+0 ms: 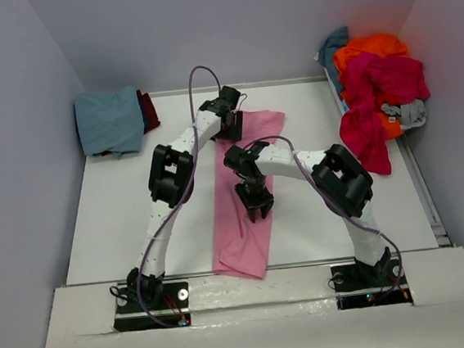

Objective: Fold and stack the t-shirts
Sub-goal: Fold the tshirt

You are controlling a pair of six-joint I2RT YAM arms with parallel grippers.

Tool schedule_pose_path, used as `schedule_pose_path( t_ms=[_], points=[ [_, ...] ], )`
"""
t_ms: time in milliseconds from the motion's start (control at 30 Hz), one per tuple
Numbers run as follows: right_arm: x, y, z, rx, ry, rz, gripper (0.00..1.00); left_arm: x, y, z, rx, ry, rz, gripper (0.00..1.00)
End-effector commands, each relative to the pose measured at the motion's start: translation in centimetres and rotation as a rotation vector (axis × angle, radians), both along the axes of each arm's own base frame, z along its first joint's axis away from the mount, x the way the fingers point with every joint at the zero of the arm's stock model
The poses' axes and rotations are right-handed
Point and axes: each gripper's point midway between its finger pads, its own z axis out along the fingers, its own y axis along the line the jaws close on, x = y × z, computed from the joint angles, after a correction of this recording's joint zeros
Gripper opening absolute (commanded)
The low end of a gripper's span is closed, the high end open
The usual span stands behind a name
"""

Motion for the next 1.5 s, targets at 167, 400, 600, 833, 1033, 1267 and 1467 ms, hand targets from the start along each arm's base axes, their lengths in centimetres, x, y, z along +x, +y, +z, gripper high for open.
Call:
schedule_pose_path(
  t_ms=[167, 400, 600, 833, 1033, 1267, 1467],
  points=[
    [-1.6, -2.2, -1.6, -0.078, 0.030, -0.028, 0.46, -0.7, 7.2, -4.3, 0.145, 0.121, 0.115, 0.81],
    [-0.9, -2.2, -1.3, -0.055, 0.030, -0.019, 0.47, -0.1, 7.0, -5.0, 0.124, 0.132, 0.110, 0.80],
    [2.8, -0.3, 0.2, -0.045, -0.082, -0.004, 0.48, -0.4, 7.1, -5.8, 0.135, 0.154, 0.118, 0.80],
    [6.0, 1.6, 0.2, -0.032, -0.100, -0.003, 0.48, 0.2, 7.9, -6.5, 0.155, 0.159, 0.140, 0.80],
    [6.9, 0.8, -0.1, -0.031, -0.101, -0.034, 0.48, 1.2, 8.0, -6.3, 0.141, 0.138, 0.157, 0.80],
    [7.7, -0.5, 1.5, -0.021, -0.160, -0.058, 0.49, 1.8, 8.0, -4.3, 0.133, 0.098, 0.180, 0.81],
    [9.1, -1.2, 4.5, -0.015, -0.283, -0.068, 0.53, 2.9, 8.3, 0.1, 0.114, -0.013, 0.215, 0.83]
  ],
)
